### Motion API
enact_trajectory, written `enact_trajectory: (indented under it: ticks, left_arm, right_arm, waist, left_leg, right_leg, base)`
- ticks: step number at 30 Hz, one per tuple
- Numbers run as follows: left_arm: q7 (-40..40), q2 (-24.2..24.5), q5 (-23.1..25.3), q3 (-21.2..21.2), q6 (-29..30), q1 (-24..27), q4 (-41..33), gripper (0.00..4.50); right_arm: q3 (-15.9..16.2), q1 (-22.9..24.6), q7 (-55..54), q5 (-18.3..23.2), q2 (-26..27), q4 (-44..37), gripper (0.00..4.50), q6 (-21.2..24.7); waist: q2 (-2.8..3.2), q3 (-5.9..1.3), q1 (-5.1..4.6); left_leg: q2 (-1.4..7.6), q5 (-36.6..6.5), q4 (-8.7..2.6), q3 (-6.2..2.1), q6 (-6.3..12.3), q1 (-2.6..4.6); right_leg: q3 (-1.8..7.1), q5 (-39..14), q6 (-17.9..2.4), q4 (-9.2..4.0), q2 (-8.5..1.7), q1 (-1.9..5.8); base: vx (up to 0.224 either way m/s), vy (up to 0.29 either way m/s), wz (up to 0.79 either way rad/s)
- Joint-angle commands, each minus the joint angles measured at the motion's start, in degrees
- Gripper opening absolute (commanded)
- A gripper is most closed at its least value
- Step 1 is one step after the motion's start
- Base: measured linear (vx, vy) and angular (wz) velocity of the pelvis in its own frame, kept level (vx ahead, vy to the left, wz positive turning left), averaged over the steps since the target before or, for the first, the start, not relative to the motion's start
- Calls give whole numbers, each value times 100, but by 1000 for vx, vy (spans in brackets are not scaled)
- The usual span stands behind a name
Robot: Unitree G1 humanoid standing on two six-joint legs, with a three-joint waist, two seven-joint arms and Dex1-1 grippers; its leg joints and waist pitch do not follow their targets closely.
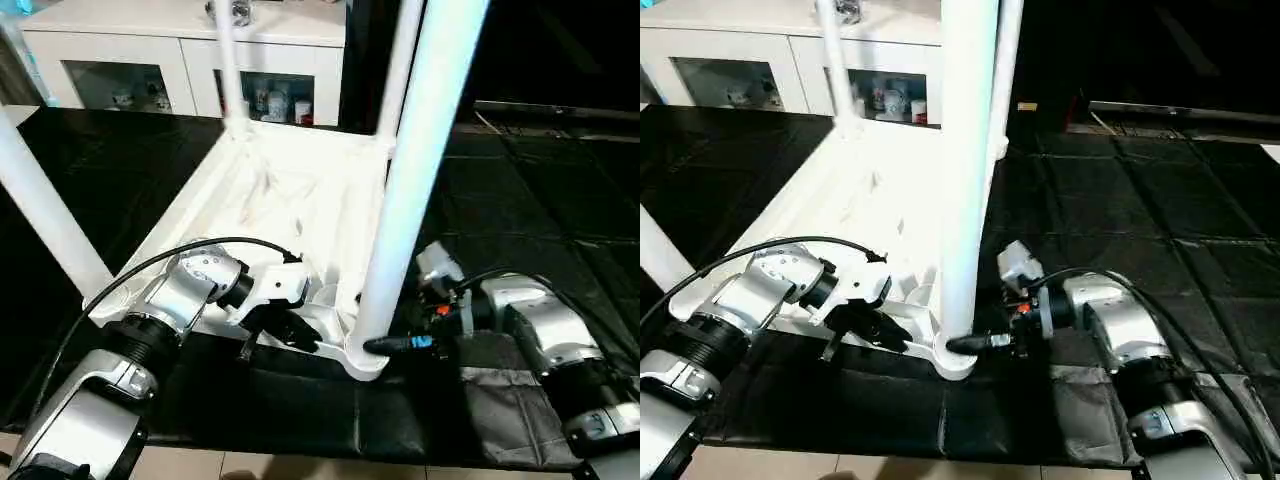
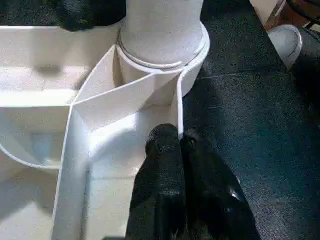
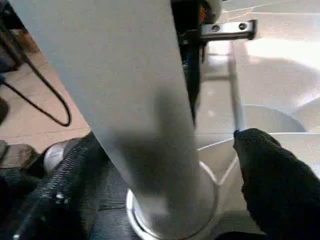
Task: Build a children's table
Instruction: Rotate leg to tighten
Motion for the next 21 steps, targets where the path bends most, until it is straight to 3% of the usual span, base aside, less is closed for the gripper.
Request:
enact_trajectory:
  ticks: [1, 6, 11, 17, 19, 21]
  left_arm:
    - [-285, -64, 40, -219, -92, -62, -62, 0]
    - [-223, -55, 96, -232, -123, -94, 15, 0]
    - [-136, -76, 94, -189, -89, -117, 88, 0]
    - [122, -136, 139, -123, 13, -146, 203, 0]
    - [312, -185, 151, -64, 121, -172, 251, 0]
    - [845, -334, 189, 84, 378, -261, 370, 0]
  right_arm:
    - [96, -81, 159, -70, -90, 50, 357, 29]
    - [134, -179, 318, -82, -75, 263, 327, 39]
    - [139, -248, 377, -32, -26, 382, 286, 33]
    - [85, -138, 241, 81, 46, 246, 240, 128]
    - [12, -60, 60, 131, 116, 161, 230, 167]
    - [-167, 86, -579, 102, 296, 37, 219, 176]
  waist:
    - [-30, -420, -36]
    - [-35, -432, -33]
    - [-39, -418, -34]
    - [-18, -418, -35]
    - [-29, -405, -33]
    - [-19, -383, -30]
  left_leg:
    - [16, -1146, -388, 85, 323, 1]
    - [10, -1054, -371, 91, 356, -9]
    - [10, -1179, -378, 90, 314, 1]
    - [11, -1215, -382, 84, 288, 1]
    - [11, -1281, -386, 89, 264, 6]
    - [-3, -1416, -397, 87, 212, 19]
  right_leg:
    - [221, -1376, -1272, -327, -147, 339]
    - [219, -1215, -1350, -306, -148, 347]
    - [216, -1532, -1261, -341, -154, 341]
    - [215, -1501, -1263, -340, -144, 340]
    - [218, -1613, -1233, -360, -150, 332]
    - [214, -2020, -1074, -406, -151, 312]
  base:
    - [0, 0, 0]
    - [0, 0, 0]
    - [0, 0, 0]
    - [0, 0, 0]
    - [0, 0, 0]
    - [0, 0, 0]
